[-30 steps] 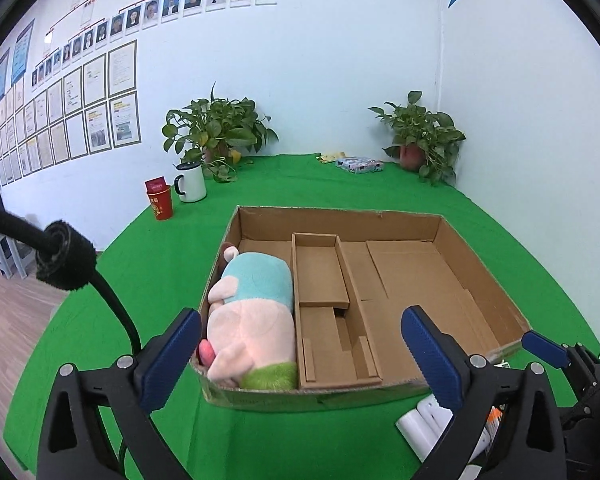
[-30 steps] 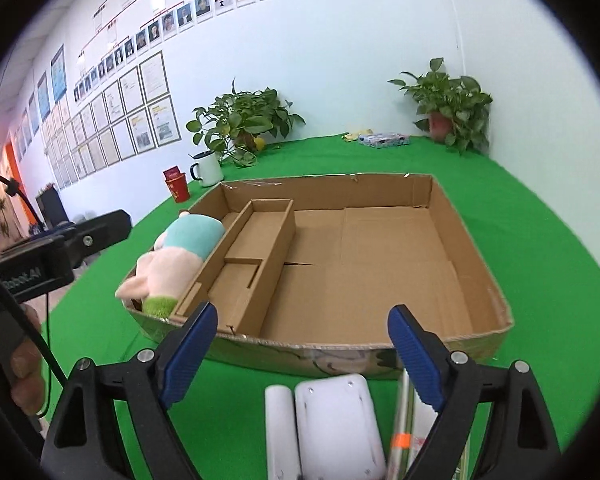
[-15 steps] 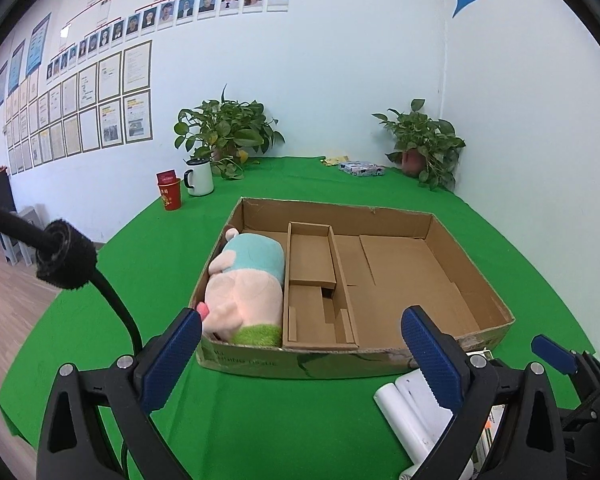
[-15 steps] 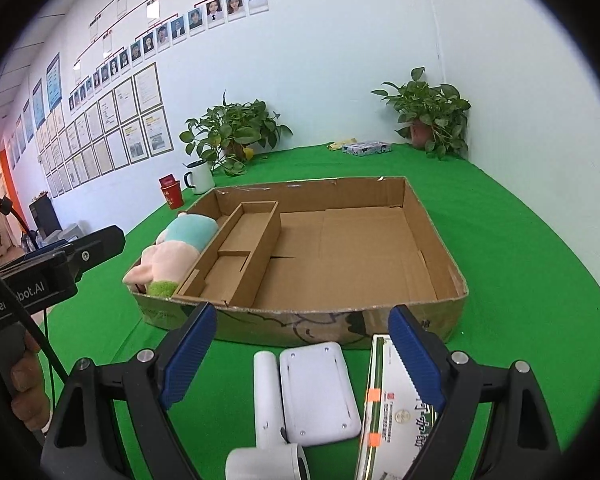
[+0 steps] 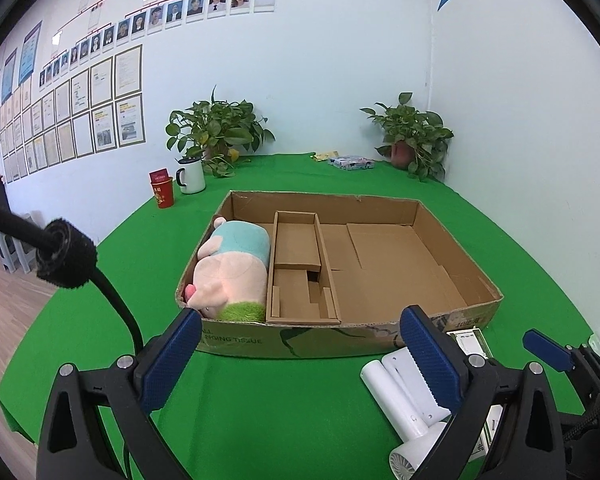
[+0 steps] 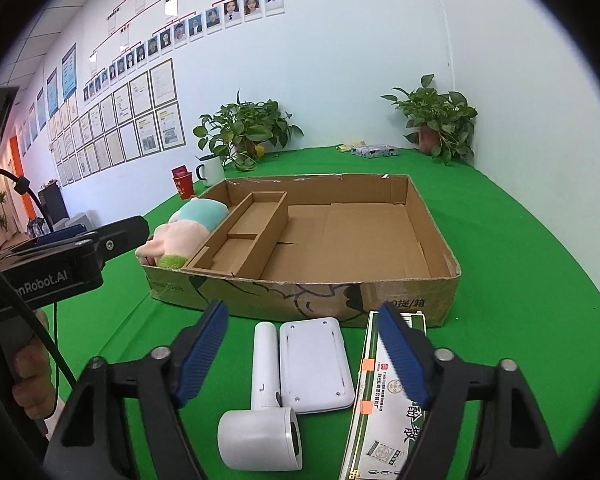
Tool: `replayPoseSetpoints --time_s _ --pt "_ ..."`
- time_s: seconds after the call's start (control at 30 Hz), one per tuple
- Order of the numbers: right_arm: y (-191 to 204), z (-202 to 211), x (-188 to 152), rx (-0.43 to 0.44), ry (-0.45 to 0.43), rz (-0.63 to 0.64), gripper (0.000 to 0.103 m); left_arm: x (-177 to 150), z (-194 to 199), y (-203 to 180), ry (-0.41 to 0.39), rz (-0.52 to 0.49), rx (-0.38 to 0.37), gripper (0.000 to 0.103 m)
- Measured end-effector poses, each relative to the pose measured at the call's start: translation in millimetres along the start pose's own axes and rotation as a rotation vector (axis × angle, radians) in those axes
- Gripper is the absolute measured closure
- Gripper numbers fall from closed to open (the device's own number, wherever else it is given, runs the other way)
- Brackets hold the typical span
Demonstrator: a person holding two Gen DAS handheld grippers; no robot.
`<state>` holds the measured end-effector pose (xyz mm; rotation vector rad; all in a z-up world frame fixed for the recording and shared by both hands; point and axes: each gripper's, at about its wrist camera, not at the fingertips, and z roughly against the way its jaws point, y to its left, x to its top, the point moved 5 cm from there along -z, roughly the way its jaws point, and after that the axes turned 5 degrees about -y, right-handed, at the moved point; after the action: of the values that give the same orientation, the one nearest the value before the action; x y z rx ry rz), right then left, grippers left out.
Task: Organize objects
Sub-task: 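Withdraw both grippers from the box and move toward the white hair dryer, then grasp the hair dryer head with the right gripper while the left gripper grasps its handle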
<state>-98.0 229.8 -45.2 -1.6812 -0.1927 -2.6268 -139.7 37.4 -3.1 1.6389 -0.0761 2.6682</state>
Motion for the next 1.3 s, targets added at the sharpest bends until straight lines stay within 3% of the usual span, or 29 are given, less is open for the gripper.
replayPoseSetpoints --time_s 0.1,0.13,0.17,0.23,0.27,0.33,0.4,0.43,0.47,0.6,0.8,0.97,1.1,1.2,1.3 --pt "-1 3 1 -0.012 -0.012 -0.001 0.038 -2 -1 2 0.013 0.0 0.002 0.009" --pt "-1 4 1 -0.013 -0.015 -0.002 0.038 -2 -1 2 0.015 -0.006 0.007 0.015" --pt "-1 4 2 -0.013 -0.014 -0.002 0.038 -3 0 3 0.016 -0.014 0.018 0.03" --pt "-1 4 1 -0.028 -0.009 0.002 0.032 -6 1 4 0.024 -0.039 0.044 0.05" --pt "-2 3 0 -0.046 -0.002 0.006 0.019 -8 1 4 0.034 -0.042 0.035 0.05" --pt "-4 0 -4 -0.054 0.026 0.006 0.017 -11 3 4 0.034 -0.025 -0.006 0.047" --pt "-6 -2 -11 -0.039 0.057 -0.004 0.016 -14 6 6 0.013 -0.006 -0.031 0.021" --pt "-7 -2 -15 -0.031 0.069 -0.012 0.016 -15 7 6 0.01 -0.004 -0.031 0.002" --pt "-8 -1 -19 -0.019 0.078 -0.021 0.015 -16 8 6 0.008 -0.001 -0.035 0.0" --pt "-7 2 -35 0.03 0.112 -0.026 0.014 -28 2 6 0.066 0.007 -0.064 0.001" --pt "7 6 -66 0.104 0.169 0.006 0.014 -50 -16 13 0.17 0.149 -0.171 0.001" --pt "17 2 -78 0.116 0.191 0.037 0.014 -71 -32 10 0.227 0.172 -0.214 0.001" --pt "23 -7 -81 0.113 0.21 0.071 0.028 -89 -49 8 0.29 0.2 -0.258 0.003" --pt "32 -11 -86 0.117 0.229 0.106 0.048 -95 -55 5 0.301 0.203 -0.278 0.004" --pt "38 -10 -89 0.107 0.225 0.128 0.048 -99 -59 1 0.302 0.154 -0.244 0.004"
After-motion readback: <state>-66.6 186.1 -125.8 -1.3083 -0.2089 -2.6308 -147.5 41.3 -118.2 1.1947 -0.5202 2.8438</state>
